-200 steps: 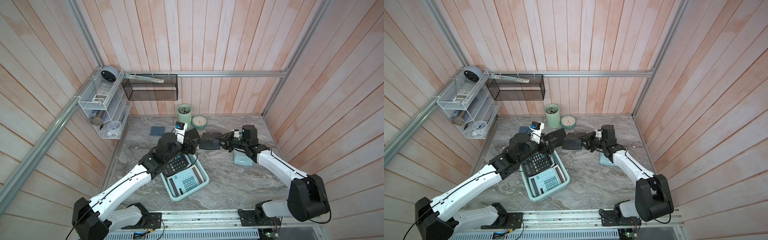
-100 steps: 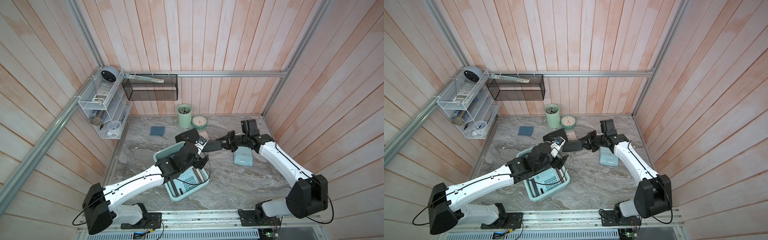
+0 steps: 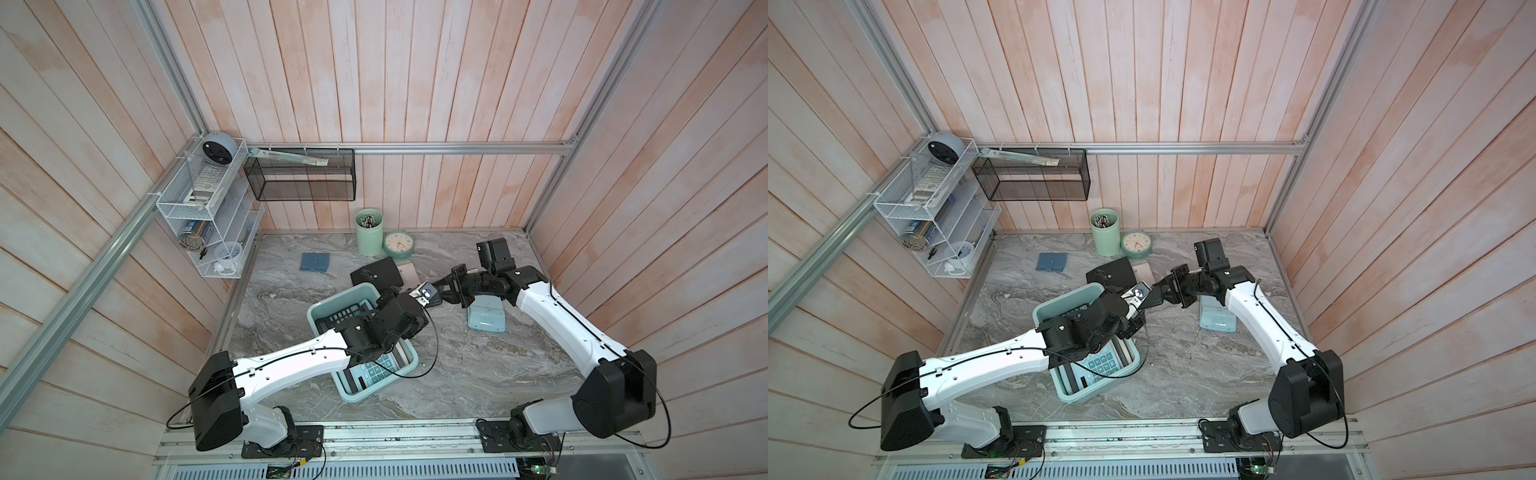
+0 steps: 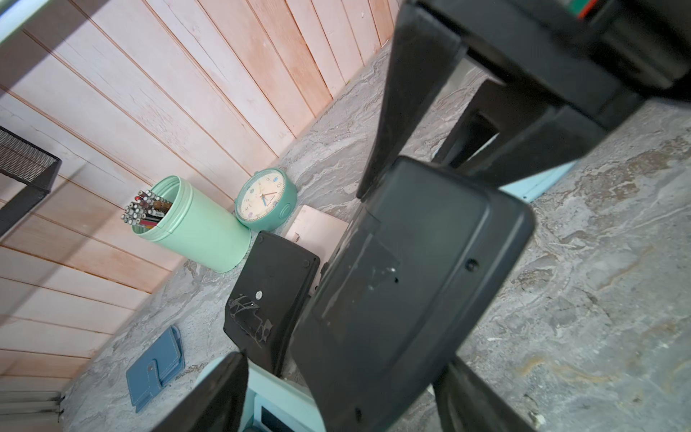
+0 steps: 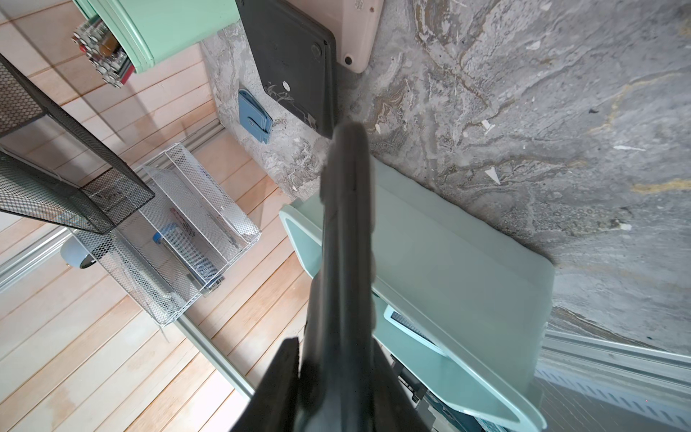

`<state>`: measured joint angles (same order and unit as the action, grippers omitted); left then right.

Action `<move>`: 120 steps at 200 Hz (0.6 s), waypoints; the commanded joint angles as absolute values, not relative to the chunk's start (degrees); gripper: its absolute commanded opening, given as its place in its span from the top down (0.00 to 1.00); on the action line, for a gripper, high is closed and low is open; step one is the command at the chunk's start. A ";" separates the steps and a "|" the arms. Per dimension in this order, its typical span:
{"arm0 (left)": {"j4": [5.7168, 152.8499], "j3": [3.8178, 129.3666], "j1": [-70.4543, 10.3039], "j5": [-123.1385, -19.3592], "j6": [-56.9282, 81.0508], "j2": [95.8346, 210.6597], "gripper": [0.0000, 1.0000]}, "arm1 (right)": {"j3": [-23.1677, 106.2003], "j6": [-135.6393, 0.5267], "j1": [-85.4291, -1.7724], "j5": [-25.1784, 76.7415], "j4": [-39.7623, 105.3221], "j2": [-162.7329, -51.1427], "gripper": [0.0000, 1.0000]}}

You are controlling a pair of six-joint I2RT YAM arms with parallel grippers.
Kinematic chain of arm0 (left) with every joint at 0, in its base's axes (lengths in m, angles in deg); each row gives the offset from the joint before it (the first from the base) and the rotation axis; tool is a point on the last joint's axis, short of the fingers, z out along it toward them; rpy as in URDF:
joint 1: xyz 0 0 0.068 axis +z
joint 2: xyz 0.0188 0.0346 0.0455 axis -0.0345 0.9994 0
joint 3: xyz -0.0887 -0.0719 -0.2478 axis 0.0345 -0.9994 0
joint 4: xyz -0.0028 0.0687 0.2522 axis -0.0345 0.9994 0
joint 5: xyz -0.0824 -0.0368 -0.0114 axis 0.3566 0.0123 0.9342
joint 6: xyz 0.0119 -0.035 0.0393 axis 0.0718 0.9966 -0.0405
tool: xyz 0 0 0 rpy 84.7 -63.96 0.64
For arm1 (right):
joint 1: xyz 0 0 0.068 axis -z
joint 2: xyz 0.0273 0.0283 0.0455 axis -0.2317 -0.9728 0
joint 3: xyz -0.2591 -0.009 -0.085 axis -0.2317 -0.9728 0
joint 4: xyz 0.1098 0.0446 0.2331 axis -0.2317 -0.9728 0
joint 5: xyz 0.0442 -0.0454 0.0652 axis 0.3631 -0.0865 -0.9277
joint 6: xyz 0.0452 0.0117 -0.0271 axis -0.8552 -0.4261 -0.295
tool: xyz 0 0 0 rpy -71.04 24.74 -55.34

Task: Put the calculator in the storage box
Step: Adjust the calculator.

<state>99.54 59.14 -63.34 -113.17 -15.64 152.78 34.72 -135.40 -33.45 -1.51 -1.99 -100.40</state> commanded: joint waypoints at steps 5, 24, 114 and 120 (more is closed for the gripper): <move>99.99 62.05 -63.79 -116.36 -17.26 154.48 0.31 | 36.78 -134.80 -34.42 -2.02 -2.89 -99.19 1.00; 100.17 63.15 -64.55 -117.50 -18.10 155.84 0.32 | 37.02 -134.97 -34.60 -2.18 -2.80 -99.19 1.00; 100.48 65.36 -65.08 -121.80 -21.26 160.14 0.41 | 37.18 -135.96 -35.14 -2.65 -1.54 -98.16 1.00; 100.36 65.38 -65.08 -121.80 -21.41 160.32 0.44 | 37.09 -136.04 -35.14 -2.74 -1.19 -97.99 1.00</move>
<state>100.37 63.51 -64.91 -120.03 -20.29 159.01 35.44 -135.62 -34.74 -1.57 -2.30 -99.87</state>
